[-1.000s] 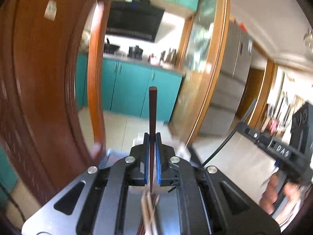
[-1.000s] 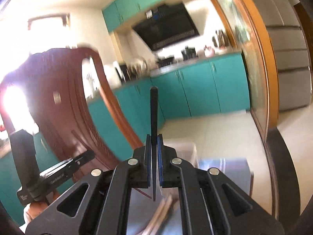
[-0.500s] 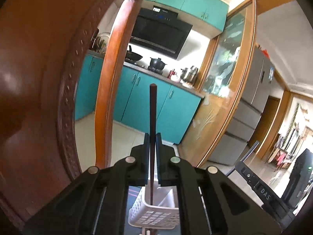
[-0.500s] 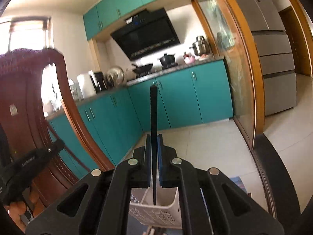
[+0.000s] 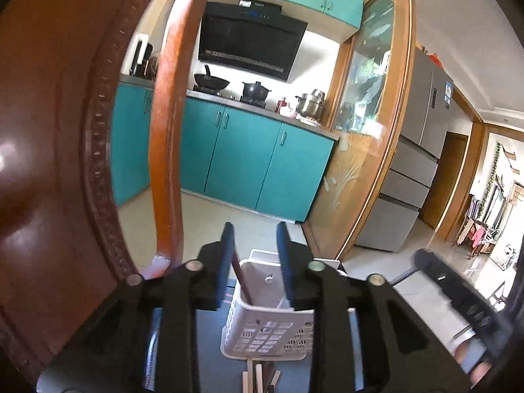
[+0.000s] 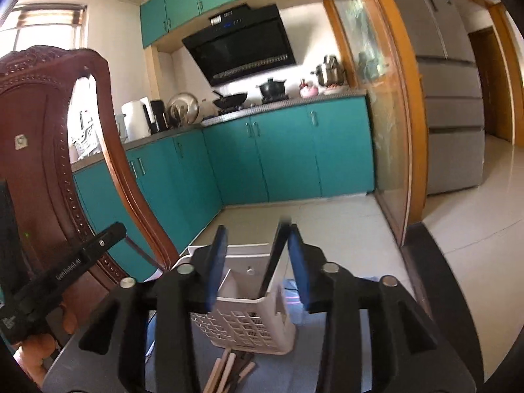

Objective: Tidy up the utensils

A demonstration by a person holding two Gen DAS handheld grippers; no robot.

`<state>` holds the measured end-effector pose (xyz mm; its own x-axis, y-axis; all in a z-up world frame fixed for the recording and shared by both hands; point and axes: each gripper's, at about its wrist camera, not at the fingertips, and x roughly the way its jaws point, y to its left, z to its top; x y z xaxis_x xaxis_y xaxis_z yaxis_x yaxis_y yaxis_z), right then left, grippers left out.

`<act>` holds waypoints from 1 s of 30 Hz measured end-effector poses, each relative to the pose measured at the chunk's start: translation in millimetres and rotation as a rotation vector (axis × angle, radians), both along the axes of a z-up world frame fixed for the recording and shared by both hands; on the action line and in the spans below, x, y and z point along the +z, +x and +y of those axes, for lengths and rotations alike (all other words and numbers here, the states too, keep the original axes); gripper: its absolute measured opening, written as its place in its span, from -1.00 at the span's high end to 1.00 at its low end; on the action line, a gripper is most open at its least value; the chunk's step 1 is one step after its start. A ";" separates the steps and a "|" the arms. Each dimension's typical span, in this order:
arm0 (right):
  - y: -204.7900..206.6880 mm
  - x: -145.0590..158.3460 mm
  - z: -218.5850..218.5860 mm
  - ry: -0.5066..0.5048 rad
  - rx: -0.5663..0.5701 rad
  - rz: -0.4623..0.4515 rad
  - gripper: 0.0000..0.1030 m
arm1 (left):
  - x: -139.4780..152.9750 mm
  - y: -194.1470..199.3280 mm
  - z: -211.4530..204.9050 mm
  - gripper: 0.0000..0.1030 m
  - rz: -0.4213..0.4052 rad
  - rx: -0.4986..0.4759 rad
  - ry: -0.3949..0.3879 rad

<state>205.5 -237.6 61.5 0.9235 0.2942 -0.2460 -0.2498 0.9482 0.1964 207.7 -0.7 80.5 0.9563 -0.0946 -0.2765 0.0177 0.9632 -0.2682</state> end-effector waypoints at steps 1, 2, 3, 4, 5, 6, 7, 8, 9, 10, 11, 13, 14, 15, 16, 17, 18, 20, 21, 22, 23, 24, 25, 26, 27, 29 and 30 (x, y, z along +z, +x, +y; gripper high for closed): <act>-13.0 2.5 -2.4 -0.016 -0.002 -0.031 0.19 | -4.0 -8.9 0.0 0.36 -0.008 0.012 0.010; -27.7 3.4 -4.7 -0.039 -0.013 -0.074 0.08 | -8.5 -16.7 0.1 0.33 -0.012 0.028 0.021; -37.5 2.0 -6.7 -0.052 -0.022 -0.105 -0.05 | -15.9 -26.2 -0.1 0.29 -0.012 0.053 0.044; -54.3 -1.2 -10.3 -0.065 -0.041 -0.167 -0.10 | -22.5 -31.2 0.7 0.27 -0.006 0.067 0.061; -68.9 -7.3 -14.3 -0.066 -0.055 -0.219 -0.13 | -30.6 -37.1 1.0 0.26 0.009 0.086 0.079; -78.5 -15.2 -16.3 -0.063 -0.040 -0.240 -0.13 | -39.0 -41.1 1.5 0.25 0.033 0.100 0.089; -80.9 -21.1 -16.8 -0.061 -0.012 -0.232 -0.13 | -43.9 -42.6 1.7 0.24 0.054 0.107 0.097; -80.9 -30.4 -14.1 -0.064 0.031 -0.199 -0.13 | -51.4 -43.7 1.8 0.23 0.082 0.117 0.113; -78.1 -41.6 -7.5 -0.084 0.064 -0.151 -0.13 | -58.1 -43.9 2.5 0.23 0.107 0.132 0.132; -74.9 -53.7 0.8 -0.119 0.077 -0.102 -0.13 | -62.1 -43.4 3.9 0.23 0.120 0.146 0.144; -70.7 -65.1 10.1 -0.158 0.086 -0.055 -0.13 | -66.9 -40.8 5.8 0.21 0.142 0.165 0.160; -53.9 -91.8 30.8 -0.239 0.119 0.093 -0.13 | -74.7 -35.7 10.1 0.17 0.177 0.175 0.169; -40.0 -110.7 39.5 -0.253 0.152 0.206 -0.13 | -78.1 -33.2 13.0 0.17 0.195 0.177 0.165; -27.2 -125.9 44.6 -0.246 0.181 0.304 -0.13 | -80.3 -31.2 15.5 0.14 0.213 0.177 0.159; -17.5 -139.4 47.1 -0.231 0.203 0.385 -0.13 | -82.2 -31.3 17.3 0.13 0.225 0.174 0.154; -8.3 -153.4 47.9 -0.203 0.214 0.463 -0.13 | -82.7 -31.2 18.1 0.10 0.232 0.169 0.150; -0.7 -163.9 47.3 -0.171 0.216 0.520 -0.13 | -82.6 -31.7 18.0 0.05 0.234 0.164 0.151; 6.9 -174.5 49.0 -0.143 0.227 0.581 -0.13 | -82.1 -34.6 16.0 -0.02 0.230 0.156 0.170; 8.9 -176.7 50.4 -0.135 0.232 0.592 -0.13 | -81.1 -35.9 14.2 -0.04 0.226 0.154 0.183; 8.6 -177.8 52.0 -0.136 0.235 0.593 -0.13 | -81.0 -34.9 12.0 -0.04 0.224 0.152 0.191; 8.3 -178.6 55.0 -0.147 0.236 0.596 -0.13 | -81.0 -35.4 10.2 -0.05 0.223 0.148 0.201; 8.0 -179.7 57.2 -0.157 0.234 0.598 -0.13 | -83.0 -36.7 8.7 -0.05 0.224 0.144 0.207; 8.5 -181.4 59.3 -0.159 0.233 0.601 -0.13 | -83.7 -36.6 7.0 -0.06 0.227 0.139 0.214; 8.8 -183.1 60.7 -0.160 0.231 0.603 -0.13 | -84.4 -36.0 5.4 -0.08 0.231 0.136 0.219; 8.8 -183.2 62.0 -0.165 0.227 0.598 -0.09 | -85.0 -35.3 3.8 -0.09 0.234 0.136 0.224; 8.4 -184.2 61.9 -0.168 0.227 0.600 0.18 | -85.5 -33.8 2.7 -0.10 0.241 0.136 0.227; 8.7 -184.4 60.8 -0.157 0.233 0.605 0.29 | -86.3 -33.1 2.7 -0.11 0.246 0.135 0.225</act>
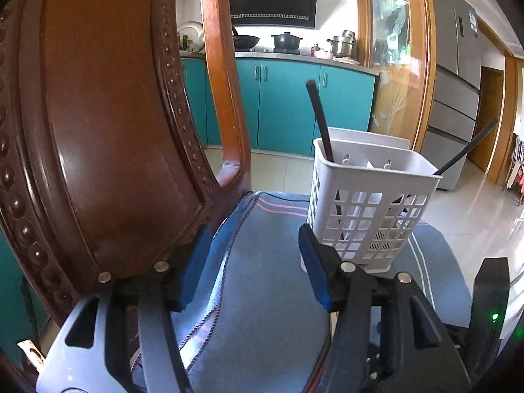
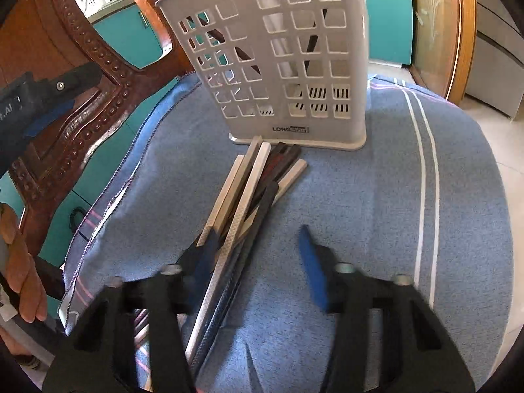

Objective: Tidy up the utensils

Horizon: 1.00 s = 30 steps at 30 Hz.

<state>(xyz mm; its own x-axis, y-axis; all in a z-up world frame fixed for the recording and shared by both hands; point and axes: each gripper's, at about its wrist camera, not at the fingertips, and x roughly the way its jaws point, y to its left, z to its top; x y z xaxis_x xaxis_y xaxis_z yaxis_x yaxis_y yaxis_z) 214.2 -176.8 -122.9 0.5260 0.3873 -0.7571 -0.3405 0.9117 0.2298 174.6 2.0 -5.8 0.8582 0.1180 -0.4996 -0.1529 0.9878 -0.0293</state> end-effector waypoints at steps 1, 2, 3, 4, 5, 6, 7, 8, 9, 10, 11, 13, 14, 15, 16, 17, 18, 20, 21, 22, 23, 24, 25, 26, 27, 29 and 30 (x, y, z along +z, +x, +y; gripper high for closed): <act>-1.3 -0.5 0.2 0.013 0.005 0.009 0.38 | 0.0 1.5 -0.2 -0.11 0.004 0.000 -0.003; -1.2 -1.3 -1.6 0.037 0.017 0.028 0.61 | -0.6 2.0 0.1 -0.11 0.008 -0.001 -0.008; -2.1 -2.7 -3.5 0.054 0.027 0.044 0.67 | -1.4 2.9 0.6 -0.12 0.013 -0.001 -0.013; -2.5 -2.6 -4.4 0.056 0.028 0.047 0.67 | -2.5 3.6 0.5 -0.12 0.018 -0.001 -0.015; -2.0 -1.7 -4.2 0.056 0.029 0.045 0.71 | -3.6 3.0 1.1 -0.13 0.022 -0.001 -0.016; -1.0 0.1 -3.7 0.057 0.030 0.042 0.77 | -4.5 3.5 1.5 -0.13 0.025 -0.002 -0.018; -0.1 2.2 -5.0 0.064 0.030 0.041 0.78 | -5.5 4.1 1.4 -0.14 0.030 -0.003 -0.020; 0.1 3.3 -7.0 0.063 0.026 0.044 0.80 | -6.5 4.5 1.0 -0.15 0.035 -0.005 -0.020; 0.5 4.4 -9.0 0.061 0.022 0.045 0.82 | -7.6 4.9 0.3 -0.16 0.040 -0.008 -0.018; 0.6 4.1 -10.9 0.055 0.012 0.046 0.83 | -8.6 5.2 -0.7 -0.16 0.044 -0.010 -0.015; 1.4 4.6 -14.6 0.046 -0.004 0.048 0.84 | -10.5 5.5 -1.9 -0.17 0.047 -0.013 -0.011; 3.1 5.0 -21.2 0.027 -0.033 0.052 0.90 | -12.0 5.7 -4.0 -0.19 0.053 -0.017 -0.001; 3.7 5.0 -26.0 0.023 -0.046 0.058 0.92 | -13.0 5.8 -4.8 -0.20 0.056 -0.019 0.004; 3.7 5.1 -32.0 0.018 -0.062 0.065 0.93 | -13.8 6.0 -5.6 -0.22 0.059 -0.021 0.007; 3.8 4.7 -36.5 0.015 -0.074 0.070 0.93 | -14.9 6.2 -6.0 -0.23 0.063 -0.022 0.012; 4.2 4.0 -41.9 0.016 -0.089 0.076 0.93 | -15.1 6.3 -6.5 -0.23 0.067 -0.022 0.015; 5.3 3.3 -48.7 0.016 -0.107 0.086 0.93 | -16.0 6.7 -6.7 -0.24 0.072 -0.022 0.018; 6.3 -0.3 -57.1 0.021 -0.139 0.101 0.93 | -18.7 8.3 -7.2 -0.24 0.085 -0.022 0.020; 7.3 -1.0 -61.9 0.041 -0.148 0.110 0.93 | -19.9 9.0 -7.4 -0.25 0.091 -0.022 0.019; 7.7 -0.8 -65.3 0.048 -0.153 0.114 0.93 | -20.9 9.5 -7.5 -0.25 0.095 -0.023 0.017; 7.8 -0.4 -66.9 0.047 -0.160 0.109 0.93 | -22.0 10.2 -7.9 -0.25 0.099 -0.025 0.014; 7.5 0.0 -67.3 0.042 -0.164 0.103 0.93 | -23.0 10.9 -8.6 -0.26 0.103 -0.026 0.012; 7.0 0.4 -67.3 0.037 -0.168 0.097 0.93 | -23.8 11.2 -9.5 -0.26 0.106 -0.029 0.012; 6.7 0.5 -67.2 0.038 -0.169 0.095 0.93 | -24.6 11.2 -10.3 -0.28 0.109 -0.031 0.014; 6.6 0.8 -67.0 0.039 -0.170 0.093 0.92 | -26.1 11.1 -11.5 -0.29 0.115 -0.034 0.020; 5.5 1.6 -66.2 0.038 -0.175 0.086 0.89 | -29.3 11.5 -13.2 -0.33 0.132 -0.042 0.031; 5.3 2.0 -66.2 0.038 -0.180 0.081 0.84 | -30.8 12.1 -13.5 -0.33 0.145 -0.049 0.031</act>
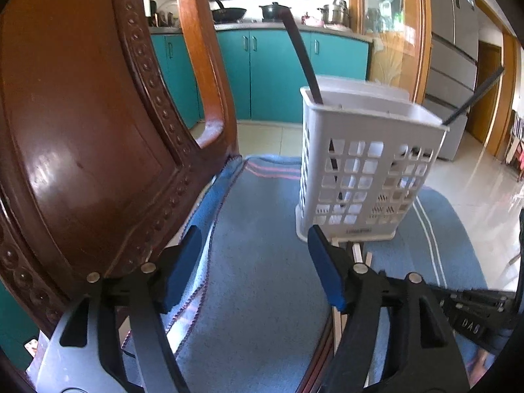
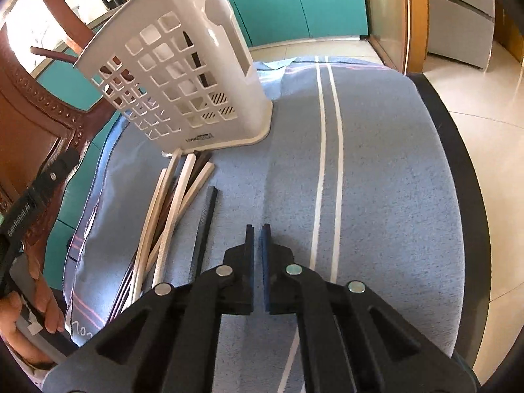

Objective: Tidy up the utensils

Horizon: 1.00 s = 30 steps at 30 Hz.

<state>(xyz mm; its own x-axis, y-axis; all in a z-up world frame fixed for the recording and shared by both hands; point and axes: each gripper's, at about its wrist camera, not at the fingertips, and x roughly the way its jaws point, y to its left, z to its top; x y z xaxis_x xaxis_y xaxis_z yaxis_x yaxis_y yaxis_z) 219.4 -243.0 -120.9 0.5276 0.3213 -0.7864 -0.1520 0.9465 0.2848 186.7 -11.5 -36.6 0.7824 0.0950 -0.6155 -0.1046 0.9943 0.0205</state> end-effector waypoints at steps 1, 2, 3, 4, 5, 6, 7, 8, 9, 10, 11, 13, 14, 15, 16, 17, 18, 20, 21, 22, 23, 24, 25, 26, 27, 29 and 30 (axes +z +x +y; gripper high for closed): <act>0.1 0.4 1.1 -0.001 -0.001 -0.003 0.81 | -2.5 1.6 1.3 -0.33 0.023 -0.012 -0.011; 0.2 1.0 1.9 -0.004 -0.002 -0.006 0.76 | -4.3 2.9 4.4 -0.33 0.042 -0.023 -0.033; 0.5 2.0 2.7 -0.006 -0.002 -0.010 0.71 | -5.6 3.8 8.2 -0.33 0.057 -0.032 -0.057; 0.8 2.6 3.4 -0.009 0.000 -0.014 0.69 | -6.8 4.4 11.2 -0.33 0.073 -0.042 -0.076; 0.6 3.5 4.7 -0.015 0.003 -0.019 0.63 | -8.8 5.5 14.3 -0.33 0.094 -0.053 -0.095; -0.1 5.0 7.0 -0.024 0.009 -0.028 0.57 | -11.1 6.5 17.1 -0.33 0.114 -0.062 -0.113; -0.5 5.6 8.3 -0.030 0.013 -0.034 0.53 | -13.9 7.5 19.1 -0.33 0.132 -0.069 -0.128; -1.3 6.6 10.3 -0.036 0.022 -0.040 0.47 | -16.5 7.9 21.1 -0.33 0.143 -0.073 -0.137; -1.9 7.3 12.3 -0.039 0.030 -0.044 0.41 | -20.4 8.5 22.7 -0.31 0.162 -0.078 -0.151; -1.9 7.5 13.7 -0.041 0.036 -0.045 0.38 | -23.6 8.9 22.6 -0.29 0.172 -0.082 -0.159; -2.2 7.4 15.8 -0.045 0.043 -0.044 0.33 | -26.3 9.5 22.1 -0.25 0.185 -0.089 -0.167; -1.5 6.3 19.0 -0.050 0.052 -0.042 0.32 | -31.5 10.4 18.4 -0.23 0.210 -0.109 -0.175; -1.3 5.6 20.6 -0.054 0.057 -0.041 0.31 | -34.7 10.8 15.2 -0.23 0.223 -0.123 -0.177; -0.7 4.8 22.3 -0.059 0.060 -0.039 0.31 | -36.2 10.2 12.6 -0.23 0.232 -0.134 -0.178; -0.8 3.9 23.4 -0.063 0.062 -0.038 0.30 | -39.7 10.4 6.6 -0.23 0.246 -0.160 -0.178; -0.4 3.2 24.2 -0.066 0.060 -0.037 0.29 | -42.1 10.8 2.7 -0.23 0.258 -0.177 -0.179; 0.2 2.6 24.8 -0.068 0.054 -0.036 0.28 | -45.2 11.2 -2.3 -0.23 0.272 -0.194 -0.178; 2.7 2.0 22.2 -0.068 0.037 -0.031 0.28 | -52.4 11.5 -11.9 -0.17 0.302 -0.224 -0.166; 4.0 1.7 19.3 -0.065 0.025 -0.029 0.28 | -56.0 11.2 -15.9 -0.16 0.313 -0.233 -0.155; 4.5 1.4 17.0 -0.063 0.018 -0.027 0.28 | -59.0 10.7 -19.2 -0.16 0.321 -0.236 -0.146; 5.0 1.1 14.6 -0.060 0.010 -0.024 0.28 | -62.4 10.2 -22.0 -0.15 0.324 -0.243 -0.147; 4.6 1.3 12.9 -0.058 0.007 -0.024 0.28 | -63.7 10.0 -22.9 -0.15 0.330 -0.246 -0.152; 4.7 1.1 12.6 -0.058 0.006 -0.024 0.28 | -65.0 9.8 -23.4 -0.14 0.333 -0.247 -0.155; 4.8 1.0 12.8 -0.062 0.007 -0.026 0.26 | -66.0 9.6 -23.1 -0.05 0.337 -0.246 -0.157; 4.9 0.8 12.9 -0.064 0.009 -0.028 0.21 | -67.7 9.5 -22.9 0.03 0.344 -0.243 -0.158; 2.0 1.0 16.7 -0.069 0.014 -0.032 0.17 | -68.5 8.9 -21.4 0.34 0.335 -0.251 -0.172; 1.7 1.0 17.8 -0.074 0.015 -0.034 0.17 | -68.2 8.1 -20.6 0.54 0.337 -0.258 -0.184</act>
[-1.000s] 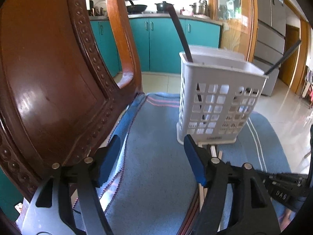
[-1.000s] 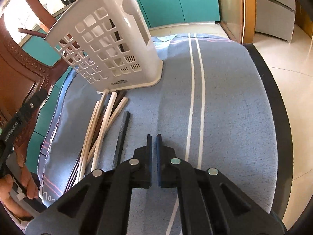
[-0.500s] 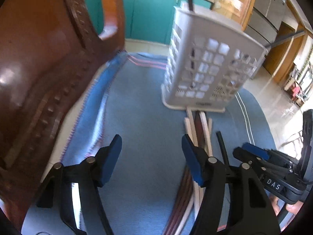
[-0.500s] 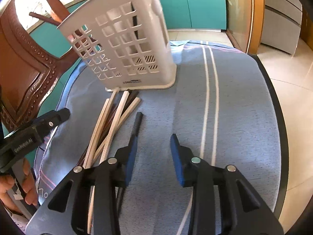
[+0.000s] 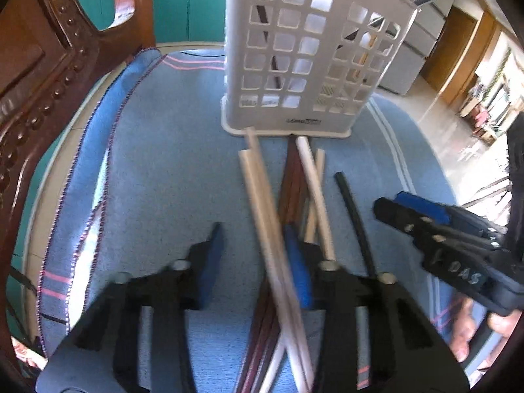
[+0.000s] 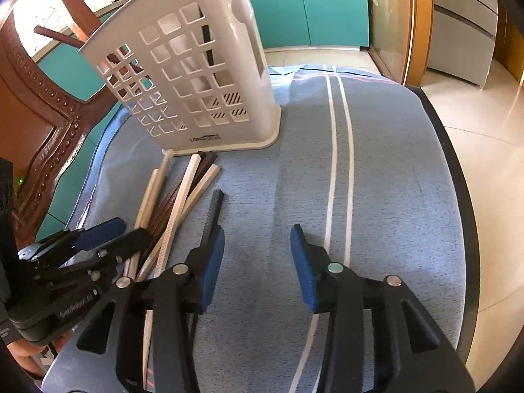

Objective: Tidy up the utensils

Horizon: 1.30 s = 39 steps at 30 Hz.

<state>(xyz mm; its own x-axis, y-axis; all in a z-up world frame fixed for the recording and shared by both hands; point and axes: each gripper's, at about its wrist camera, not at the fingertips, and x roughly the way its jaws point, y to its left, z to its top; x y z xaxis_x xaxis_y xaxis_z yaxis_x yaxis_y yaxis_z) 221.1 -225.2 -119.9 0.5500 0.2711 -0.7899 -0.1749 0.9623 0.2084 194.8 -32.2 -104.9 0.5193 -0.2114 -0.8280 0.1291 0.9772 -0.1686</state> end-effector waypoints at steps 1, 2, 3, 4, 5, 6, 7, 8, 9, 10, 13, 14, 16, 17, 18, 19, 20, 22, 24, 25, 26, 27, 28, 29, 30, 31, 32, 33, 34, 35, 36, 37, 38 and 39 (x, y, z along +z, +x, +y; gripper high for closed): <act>-0.3 -0.2 1.1 -0.005 0.000 -0.002 0.16 | 0.0 -0.8 1.0 0.60 0.004 -0.003 -0.012; -0.4 -0.5 1.8 -0.006 -0.001 -0.003 0.16 | -0.3 -1.8 1.7 0.64 0.004 -0.004 -0.017; -0.2 -0.6 2.1 -0.006 -0.002 -0.004 0.16 | -0.3 -3.5 2.4 0.68 0.000 0.000 -0.016; -0.1 -1.1 2.8 -0.005 -0.002 -0.004 0.15 | -0.3 -4.0 3.5 0.69 -0.002 0.005 -0.015; -0.2 -1.3 3.3 -0.006 -0.003 -0.005 0.15 | -0.1 -4.6 5.4 0.71 -0.004 0.010 -0.016; -0.5 -1.4 3.8 -0.007 -0.004 -0.005 0.15 | 0.4 -5.0 8.5 0.74 -0.008 0.015 -0.021; -0.6 -1.2 3.0 -0.008 -0.003 -0.005 0.15 | 2.4 -3.3 11.6 0.78 -0.014 0.018 -0.025; -0.5 -1.3 3.6 -0.010 -0.003 -0.006 0.15 | 6.7 -2.7 14.9 0.84 -0.025 0.019 -0.031; -0.4 -1.4 4.1 -0.013 -0.004 -0.007 0.15 | 12.4 -3.0 17.4 0.84 -0.034 0.014 -0.042; -0.3 -1.6 5.5 -0.014 -0.004 -0.008 0.14 | 15.5 -3.1 18.3 0.84 -0.040 0.014 -0.047; -0.4 -1.6 8.3 -0.018 -0.001 -0.011 0.07 | 19.4 -3.5 23.2 0.84 -0.045 0.024 -0.045; -0.1 -2.0 10.2 -0.021 0.000 -0.012 0.04 | 18.3 -2.8 25.7 0.84 -0.039 0.035 -0.037; -0.3 -1.8 11.6 -0.027 0.001 -0.015 0.02 | 14.5 -0.8 29.3 0.84 -0.023 0.059 -0.021; -0.3 -1.7 11.7 -0.027 0.000 -0.016 0.01 | 12.4 1.3 30.2 0.84 -0.014 0.072 -0.011; -0.3 -1.6 11.6 -0.025 0.000 -0.016 0.01 | 10.5 2.8 31.8 0.84 -0.005 0.079 -0.002; 0.0 -1.5 11.8 -0.017 0.000 -0.017 0.01 | 8.6 3.3 32.9 0.84 0.001 0.082 0.003; 0.2 -1.4 12.0 -0.004 0.003 -0.016 0.01 | 6.6 3.8 33.4 0.84 0.010 0.083 0.008; 0.5 -1.2 14.2 0.007 0.014 -0.016 0.01 | 2.4 5.0 31.8 0.77 0.029 0.079 0.022; 0.0 -0.8 19.0 0.004 0.027 -0.019 0.01 | 1.1 5.0 28.5 0.74 0.028 0.070 0.037; -0.5 -0.6 21.1 0.003 0.033 -0.020 0.01 | 0.8 3.9 27.4 0.74 0.028 0.065 0.039; -0.9 -0.6 23.9 0.003 0.038 -0.021 0.01 | 0.5 3.5 27.4 0.74 0.030 0.061 0.033; -1.1 -0.6 26.7 0.001 0.045 -0.022 0.01 | 0.4 3.2 27.6 0.74 0.032 0.058 0.028; -1.7 -0.9 28.4 -0.002 0.049 -0.023 0.01 | -0.3 4.6 27.9 0.74 0.033 0.055 0.026; -2.0 -1.3 30.7 -0.007 0.053 -0.025 0.00 | -0.5 4.5 27.8 0.74 0.036 0.049 0.024; -2.5 -1.8 33.0 -0.015 0.058 -0.025 0.00 | -0.2 3.3 26.6 0.74 0.038 0.044 0.022; -3.2 -2.5 35.1 -0.025 0.061 -0.027 0.00 | -0.4 1.5 25.6 0.74 0.041 0.034 0.020; -3.6 -3.2 37.3 -0.040 0.064 -0.031 0.00 | -0.5 -0.4 23.9 0.74 0.044 0.023 0.017; -3.1 -3.4 38.8 -0.053 0.066 -0.034 0.00 | -0.4 -2.1 21.6 0.74 0.046 0.012 0.018; -3.7 -4.0 40.3 -0.065 0.068 -0.038 0.00 | -0.4 -3.7 19.7 0.74 0.046 0.004 0.025; -3.9 -4.3 41.2 -0.073 0.069 -0.041 0.00 | -0.5 -6.2 17.3 0.74 0.047 -0.006 0.029; -4.0 -4.6 42.5 -0.082 0.070 -0.044 0.00 | -0.7 -7.6 15.2 0.74 0.049 -0.012 0.029; -3.4 -4.9 43.3 -0.088 0.071 -0.045 0.00 | -0.9 -9.1 14.0 0.74 0.054 -0.022 0.022; -3.2 -5.1 44.0 -0.093 0.071 -0.047 0.00 | -1.1 -10.2 13.2 0.74 0.060 -0.030 0.015; -2.9 -5.3 44.6 -0.099 0.071 -0.049 0.00 | -1.3 -10.7 12.6 0.74 0.066 -0.037 0.009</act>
